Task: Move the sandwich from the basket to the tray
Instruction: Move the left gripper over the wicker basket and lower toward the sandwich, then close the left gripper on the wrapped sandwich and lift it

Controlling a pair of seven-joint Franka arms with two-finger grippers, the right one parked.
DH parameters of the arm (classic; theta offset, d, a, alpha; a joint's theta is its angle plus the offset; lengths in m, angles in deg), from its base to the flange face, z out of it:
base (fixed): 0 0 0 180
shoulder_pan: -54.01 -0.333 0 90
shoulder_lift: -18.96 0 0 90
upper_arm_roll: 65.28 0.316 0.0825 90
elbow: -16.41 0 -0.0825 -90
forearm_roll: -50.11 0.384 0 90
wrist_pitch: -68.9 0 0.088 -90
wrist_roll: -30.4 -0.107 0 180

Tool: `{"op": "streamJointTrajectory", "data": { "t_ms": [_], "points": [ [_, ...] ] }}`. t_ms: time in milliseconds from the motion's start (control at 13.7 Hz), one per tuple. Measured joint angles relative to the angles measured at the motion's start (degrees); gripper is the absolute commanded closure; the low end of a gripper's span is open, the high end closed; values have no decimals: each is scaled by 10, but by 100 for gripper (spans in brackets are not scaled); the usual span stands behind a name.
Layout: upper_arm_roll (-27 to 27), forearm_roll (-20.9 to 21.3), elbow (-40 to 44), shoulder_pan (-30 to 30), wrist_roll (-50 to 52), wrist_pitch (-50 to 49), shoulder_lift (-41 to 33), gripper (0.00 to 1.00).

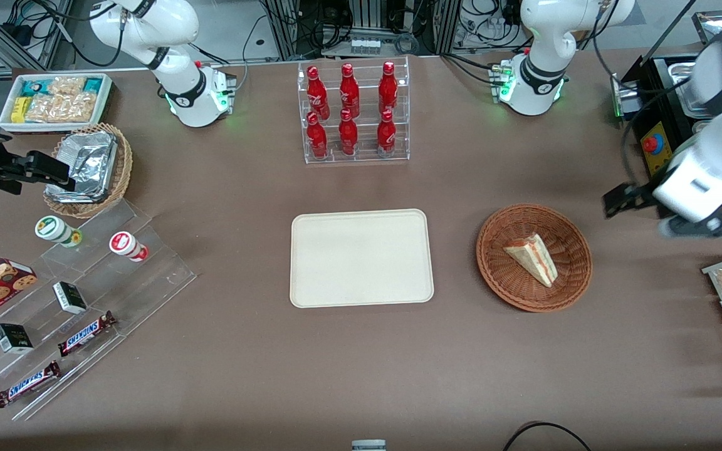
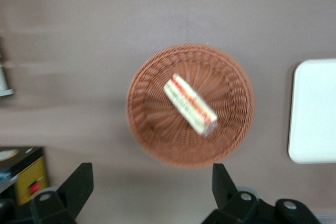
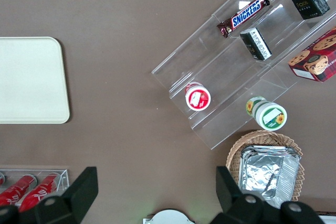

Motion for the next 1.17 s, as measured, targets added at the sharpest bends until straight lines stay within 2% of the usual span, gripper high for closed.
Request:
{"op": "streamJointTrajectory", "data": {
  "t_ms": [365, 510, 729, 1167],
  "points": [
    [-10, -1, -193, 19, 196, 254, 7, 0],
    [-10, -1, -249, 29, 277, 317, 10, 0],
    [-10, -1, -272, 43, 334, 363, 31, 0],
    [-10, -1, -274, 45, 352, 436, 94, 0]
  ]
}}
